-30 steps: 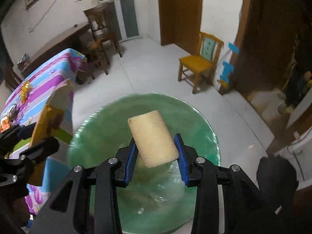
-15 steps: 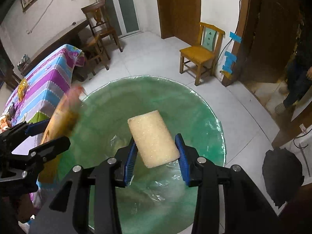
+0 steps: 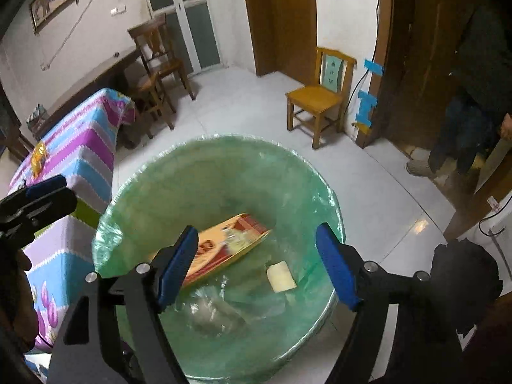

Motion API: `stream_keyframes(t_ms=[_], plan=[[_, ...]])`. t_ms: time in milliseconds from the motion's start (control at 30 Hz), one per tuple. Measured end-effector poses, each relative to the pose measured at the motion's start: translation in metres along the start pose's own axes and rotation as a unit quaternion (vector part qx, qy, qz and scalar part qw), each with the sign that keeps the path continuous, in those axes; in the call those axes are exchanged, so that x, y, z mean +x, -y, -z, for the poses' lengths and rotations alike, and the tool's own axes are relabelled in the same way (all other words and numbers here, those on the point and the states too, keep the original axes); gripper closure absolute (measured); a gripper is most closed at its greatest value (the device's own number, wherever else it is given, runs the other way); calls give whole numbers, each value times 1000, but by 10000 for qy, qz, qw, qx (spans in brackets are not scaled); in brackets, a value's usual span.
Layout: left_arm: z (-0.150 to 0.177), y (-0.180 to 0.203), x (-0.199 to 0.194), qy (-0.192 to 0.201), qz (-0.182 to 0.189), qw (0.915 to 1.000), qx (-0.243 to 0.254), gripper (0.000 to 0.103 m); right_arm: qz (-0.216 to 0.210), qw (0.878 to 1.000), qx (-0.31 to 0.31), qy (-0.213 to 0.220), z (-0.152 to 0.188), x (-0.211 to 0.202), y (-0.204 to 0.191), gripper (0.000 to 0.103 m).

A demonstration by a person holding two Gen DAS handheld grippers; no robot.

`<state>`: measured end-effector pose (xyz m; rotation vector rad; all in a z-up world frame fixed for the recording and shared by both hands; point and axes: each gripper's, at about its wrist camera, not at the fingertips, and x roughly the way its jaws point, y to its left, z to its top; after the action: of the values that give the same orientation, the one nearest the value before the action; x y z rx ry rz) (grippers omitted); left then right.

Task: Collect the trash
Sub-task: 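Open the right tool over the bin while the left tool drops the medicine box, then move both tools back over the table toward the remaining items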

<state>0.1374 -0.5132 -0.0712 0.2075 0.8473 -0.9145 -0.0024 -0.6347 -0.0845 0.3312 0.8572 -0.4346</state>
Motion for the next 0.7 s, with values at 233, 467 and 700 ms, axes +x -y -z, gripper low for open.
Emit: stream_keyframes(t_ms=[233, 467, 700], plan=[[39, -52, -75, 264, -346, 9991, -9, 14, -686, 9913, -560, 975, 28, -62, -60, 29], [112, -122, -148, 333, -686, 9967, -278, 13, -1839, 9621, -1634, 1178, 80, -89, -167, 27], [187, -213, -236, 538, -1530, 9835, -802, 13, -2617, 9272, -2493, 986, 111, -92, -247, 22]])
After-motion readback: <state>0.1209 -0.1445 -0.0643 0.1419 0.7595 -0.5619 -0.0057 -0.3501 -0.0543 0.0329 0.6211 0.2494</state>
